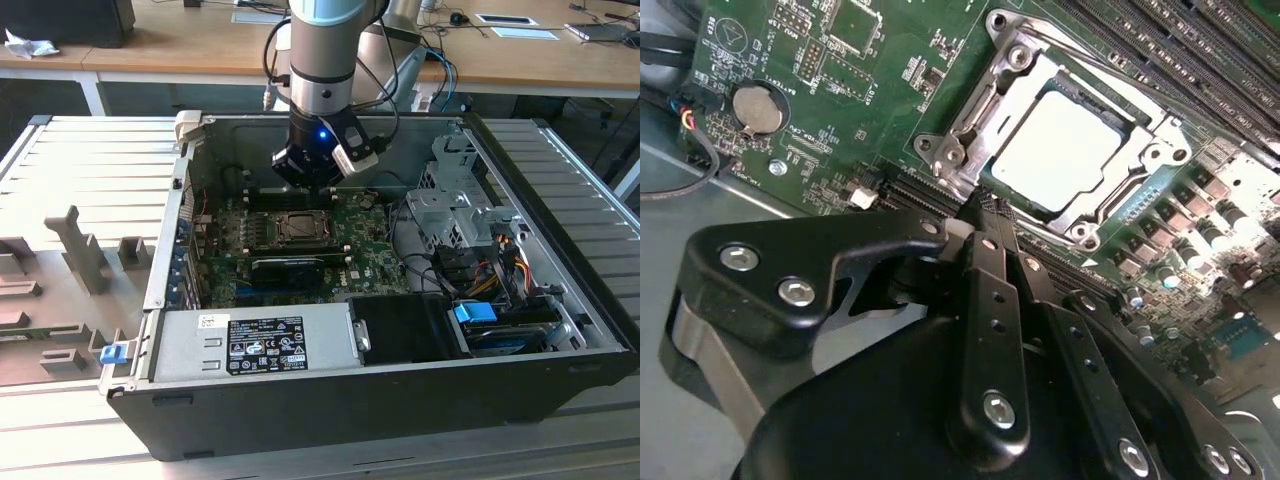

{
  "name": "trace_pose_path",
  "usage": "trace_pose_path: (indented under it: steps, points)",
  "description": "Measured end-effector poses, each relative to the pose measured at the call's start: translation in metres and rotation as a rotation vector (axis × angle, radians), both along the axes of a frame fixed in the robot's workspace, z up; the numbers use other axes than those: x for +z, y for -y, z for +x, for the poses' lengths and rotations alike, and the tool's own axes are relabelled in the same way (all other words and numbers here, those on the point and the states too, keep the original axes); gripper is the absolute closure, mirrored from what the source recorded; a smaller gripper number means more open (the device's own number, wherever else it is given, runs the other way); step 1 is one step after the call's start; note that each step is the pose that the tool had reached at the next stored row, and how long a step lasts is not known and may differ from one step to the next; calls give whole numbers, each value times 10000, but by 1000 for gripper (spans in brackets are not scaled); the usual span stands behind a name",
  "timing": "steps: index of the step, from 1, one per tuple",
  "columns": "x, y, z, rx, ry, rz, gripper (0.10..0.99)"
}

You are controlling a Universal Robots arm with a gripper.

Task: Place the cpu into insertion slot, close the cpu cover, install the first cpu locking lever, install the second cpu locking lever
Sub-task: 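Install the second cpu locking lever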

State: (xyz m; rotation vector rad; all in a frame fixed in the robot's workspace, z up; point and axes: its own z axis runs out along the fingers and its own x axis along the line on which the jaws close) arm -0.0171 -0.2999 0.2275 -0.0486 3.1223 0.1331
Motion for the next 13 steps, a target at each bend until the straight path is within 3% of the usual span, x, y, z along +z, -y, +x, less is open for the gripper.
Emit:
trace_pose_path:
  steps: [13]
  points:
    - [0,33,0,0,0,0,980]
